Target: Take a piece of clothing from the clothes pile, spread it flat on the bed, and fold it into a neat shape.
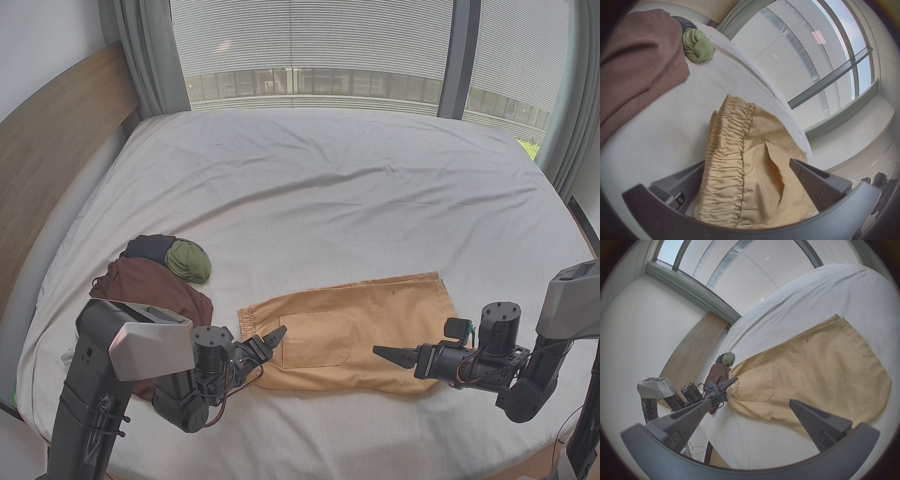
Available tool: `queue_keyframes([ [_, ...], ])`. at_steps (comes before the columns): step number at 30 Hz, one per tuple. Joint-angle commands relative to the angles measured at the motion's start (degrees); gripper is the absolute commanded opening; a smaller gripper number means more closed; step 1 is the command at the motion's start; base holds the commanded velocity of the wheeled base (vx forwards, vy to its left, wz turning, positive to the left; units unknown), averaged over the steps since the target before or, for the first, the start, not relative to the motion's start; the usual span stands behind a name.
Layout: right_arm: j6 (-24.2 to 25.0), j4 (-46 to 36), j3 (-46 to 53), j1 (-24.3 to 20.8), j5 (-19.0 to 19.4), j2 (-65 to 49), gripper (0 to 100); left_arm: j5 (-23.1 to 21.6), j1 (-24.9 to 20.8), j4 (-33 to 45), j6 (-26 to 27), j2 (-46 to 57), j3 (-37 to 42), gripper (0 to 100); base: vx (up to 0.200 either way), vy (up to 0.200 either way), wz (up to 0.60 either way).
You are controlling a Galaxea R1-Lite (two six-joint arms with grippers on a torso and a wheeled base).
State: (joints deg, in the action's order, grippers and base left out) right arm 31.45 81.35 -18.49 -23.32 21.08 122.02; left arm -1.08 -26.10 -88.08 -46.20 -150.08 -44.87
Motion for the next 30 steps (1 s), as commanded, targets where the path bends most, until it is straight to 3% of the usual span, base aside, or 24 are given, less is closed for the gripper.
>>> queue_keyframes([
  [1,0.0,0.0,0.0,-0.1,0.0,-0.1,100,-0.1,-0.1,0.1,0.0,-0.1,0.0,100,0.0,0.0,0.0],
  [2,0.0,0.0,0.0,-0.1,0.0,-0.1,100,-0.1,-0.1,0.1,-0.1,-0.1,0.0,100,0.0,0.0,0.0],
  [3,0.0,0.0,0.0,-0.1,0.0,-0.1,100,-0.1,-0.1,0.2,0.0,-0.1,0.0,0,0.0,0.0,0.0],
  [17,0.0,0.1,0.1,-0.1,-0.1,0.2,100,-0.1,0.5,0.7,-0.1,1.2,2.9,0,0.0,0.0,0.0],
  [20,0.0,0.0,0.1,-0.1,-0.1,0.4,100,-0.7,2.8,0.7,0.0,5.5,6.5,0,0.0,0.0,0.0],
  [30,0.0,0.1,0.4,-0.5,-0.1,0.8,100,-0.9,3.8,0.9,0.2,11.1,10.2,0,0.0,0.0,0.0],
])
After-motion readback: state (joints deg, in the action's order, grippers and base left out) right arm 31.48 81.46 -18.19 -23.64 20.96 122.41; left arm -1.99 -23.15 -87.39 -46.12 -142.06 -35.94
